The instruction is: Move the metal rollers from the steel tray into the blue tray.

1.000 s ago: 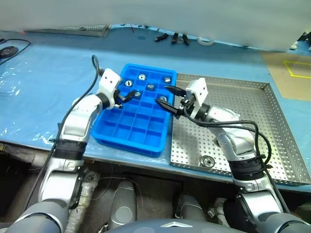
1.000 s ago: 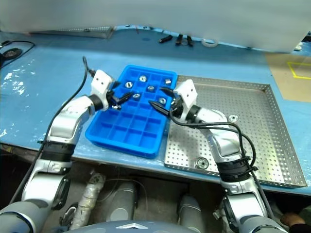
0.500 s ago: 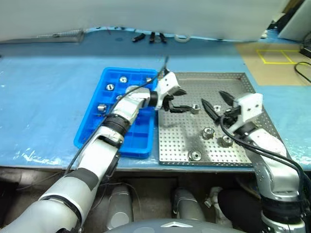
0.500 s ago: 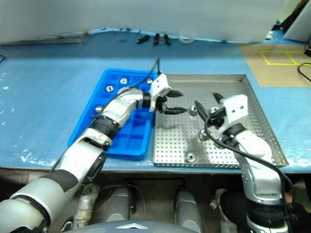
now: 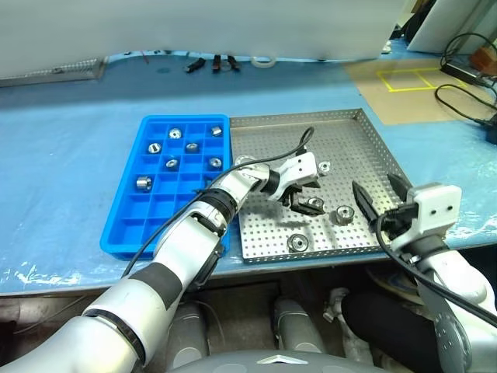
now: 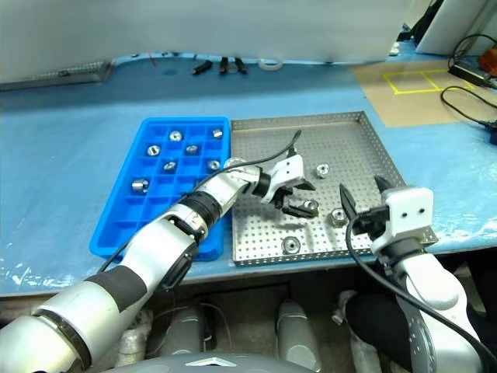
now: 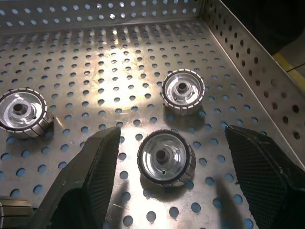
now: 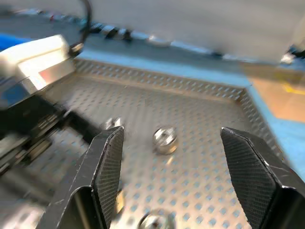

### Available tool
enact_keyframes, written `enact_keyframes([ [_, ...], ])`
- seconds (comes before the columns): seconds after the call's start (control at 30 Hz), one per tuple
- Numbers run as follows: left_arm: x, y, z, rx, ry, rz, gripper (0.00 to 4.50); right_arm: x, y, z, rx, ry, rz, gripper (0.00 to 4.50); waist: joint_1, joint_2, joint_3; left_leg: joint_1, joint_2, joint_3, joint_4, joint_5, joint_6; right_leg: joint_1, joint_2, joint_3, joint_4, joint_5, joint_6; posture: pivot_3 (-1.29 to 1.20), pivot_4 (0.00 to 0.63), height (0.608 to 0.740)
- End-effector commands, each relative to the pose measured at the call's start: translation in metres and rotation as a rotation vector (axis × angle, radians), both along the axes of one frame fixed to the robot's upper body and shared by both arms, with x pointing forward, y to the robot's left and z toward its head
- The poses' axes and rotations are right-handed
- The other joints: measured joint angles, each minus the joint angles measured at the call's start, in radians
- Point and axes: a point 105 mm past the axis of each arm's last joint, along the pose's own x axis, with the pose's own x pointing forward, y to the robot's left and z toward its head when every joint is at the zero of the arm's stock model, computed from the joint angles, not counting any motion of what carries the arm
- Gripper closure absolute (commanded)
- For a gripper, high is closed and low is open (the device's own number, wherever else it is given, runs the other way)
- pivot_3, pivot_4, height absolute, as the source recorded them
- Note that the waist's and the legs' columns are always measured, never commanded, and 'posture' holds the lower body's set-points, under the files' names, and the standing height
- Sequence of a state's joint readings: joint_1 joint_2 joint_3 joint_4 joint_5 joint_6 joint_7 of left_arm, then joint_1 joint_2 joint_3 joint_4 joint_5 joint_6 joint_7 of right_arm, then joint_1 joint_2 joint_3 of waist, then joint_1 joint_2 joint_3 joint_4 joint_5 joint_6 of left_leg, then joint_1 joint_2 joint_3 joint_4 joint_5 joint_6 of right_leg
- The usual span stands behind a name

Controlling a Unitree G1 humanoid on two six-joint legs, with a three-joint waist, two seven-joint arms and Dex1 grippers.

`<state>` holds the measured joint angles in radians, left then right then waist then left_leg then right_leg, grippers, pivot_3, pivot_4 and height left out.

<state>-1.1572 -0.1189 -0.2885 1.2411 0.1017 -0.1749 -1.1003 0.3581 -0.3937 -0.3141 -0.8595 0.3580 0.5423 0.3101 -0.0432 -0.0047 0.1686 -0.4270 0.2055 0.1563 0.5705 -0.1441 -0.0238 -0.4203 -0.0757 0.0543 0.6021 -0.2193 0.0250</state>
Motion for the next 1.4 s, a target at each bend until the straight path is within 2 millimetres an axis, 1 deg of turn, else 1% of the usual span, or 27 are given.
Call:
enact_keyframes([
  [0.03,0.000,-0.006,0.000,0.007,-0.037,0.005,0.81,-0.018,0.005,0.000,-0.017,0.036,0.059,1.11,-0.001,0.000,0.000,0.000,0.000,0.001,0.000,-0.001,0.001,0.000,0.000,0.000,-0.001,0.000,0.000,-0.61,0.150,0.740],
  [0.17,-0.001,-0.010,-0.005,0.009,-0.038,0.032,0.81,-0.021,0.004,0.001,0.002,0.030,0.039,1.11,-0.014,0.000,0.000,0.000,-0.002,0.003,0.001,-0.003,0.004,0.001,-0.003,0.001,-0.003,0.000,0.001,-0.61,0.150,0.740],
  [0.37,-0.003,-0.015,-0.011,0.014,-0.017,0.054,0.81,-0.022,0.009,0.000,0.001,0.040,0.040,1.11,-0.031,0.000,0.000,0.000,-0.003,0.004,0.001,-0.003,0.004,0.001,-0.005,0.001,-0.003,-0.001,0.002,-0.62,0.150,0.740],
  [0.6,0.000,-0.008,-0.029,0.075,0.000,0.116,0.81,-0.025,0.005,0.000,-0.017,0.049,0.016,1.11,-0.031,0.000,0.000,-0.002,-0.003,0.004,0.001,-0.005,0.007,0.001,-0.005,0.000,-0.006,-0.001,0.003,-0.63,0.150,0.740],
  [0.73,-0.005,-0.009,-0.033,0.068,0.018,0.099,0.81,-0.024,0.003,-0.001,-0.022,0.050,0.006,1.11,-0.033,0.001,-0.001,0.000,-0.002,0.004,0.001,-0.005,0.008,0.005,-0.005,0.000,-0.010,-0.001,0.003,-0.63,0.150,0.740],
  [0.83,-0.006,-0.012,-0.031,0.047,0.021,0.099,1.40,-0.024,0.000,-0.004,-0.028,0.052,-0.001,1.11,-0.034,0.001,-0.001,0.002,-0.002,0.005,0.001,-0.006,0.009,0.009,-0.006,-0.001,-0.013,-0.001,0.003,-0.63,0.150,0.740],
  [0.93,-0.005,-0.015,-0.030,0.043,0.008,0.116,2.31,-0.023,-0.002,-0.006,-0.037,0.055,-0.007,1.11,-0.034,0.001,-0.001,0.004,-0.003,0.005,0.000,-0.007,0.010,0.011,-0.007,-0.001,-0.014,-0.001,0.003,-0.64,0.150,0.740],
  [1.03,-0.010,-0.015,-0.031,0.035,0.037,0.080,2.31,-0.024,-0.001,-0.009,-0.040,0.060,-0.005,1.11,-0.034,0.001,-0.001,0.004,-0.004,0.005,0.000,-0.007,0.011,0.012,-0.008,-0.002,-0.015,-0.001,0.003,-0.64,0.150,0.740],
  [1.13,-0.013,-0.015,-0.032,0.033,0.045,0.059,2.79,-0.025,-0.001,-0.012,-0.041,0.062,-0.005,1.11,-0.036,0.001,-0.001,0.004,-0.006,0.006,-0.001,-0.008,0.011,0.012,-0.013,-0.002,-0.015,-0.002,0.004,-0.64,0.150,0.740],
  [1.17,-0.013,-0.014,-0.033,0.035,0.043,0.058,3.11,-0.024,-0.001,-0.012,-0.041,0.063,-0.004,1.11,-0.036,0.001,-0.001,0.004,-0.007,0.006,-0.001,-0.008,0.012,0.013,-0.013,-0.002,-0.016,-0.002,0.004,-0.64,0.150,0.740],
  [1.2,-0.013,-0.014,-0.033,0.038,0.039,0.060,3.33,-0.024,-0.001,-0.013,-0.042,0.063,-0.003,1.11,-0.037,0.001,-0.001,0.004,-0.008,0.006,-0.001,-0.008,0.012,0.013,-0.013,-0.002,-0.016,-0.002,0.004,-0.64,0.150,0.740],
  [1.4,-0.011,-0.012,-0.032,0.038,0.038,0.067,3.33,-0.023,-0.002,-0.015,-0.047,0.067,0.003,1.11,-0.049,0.001,-0.001,0.004,-0.014,0.006,-0.001,-0.010,0.016,0.014,-0.019,-0.002,-0.016,-0.004,0.007,-0.62,0.150,0.740],
])
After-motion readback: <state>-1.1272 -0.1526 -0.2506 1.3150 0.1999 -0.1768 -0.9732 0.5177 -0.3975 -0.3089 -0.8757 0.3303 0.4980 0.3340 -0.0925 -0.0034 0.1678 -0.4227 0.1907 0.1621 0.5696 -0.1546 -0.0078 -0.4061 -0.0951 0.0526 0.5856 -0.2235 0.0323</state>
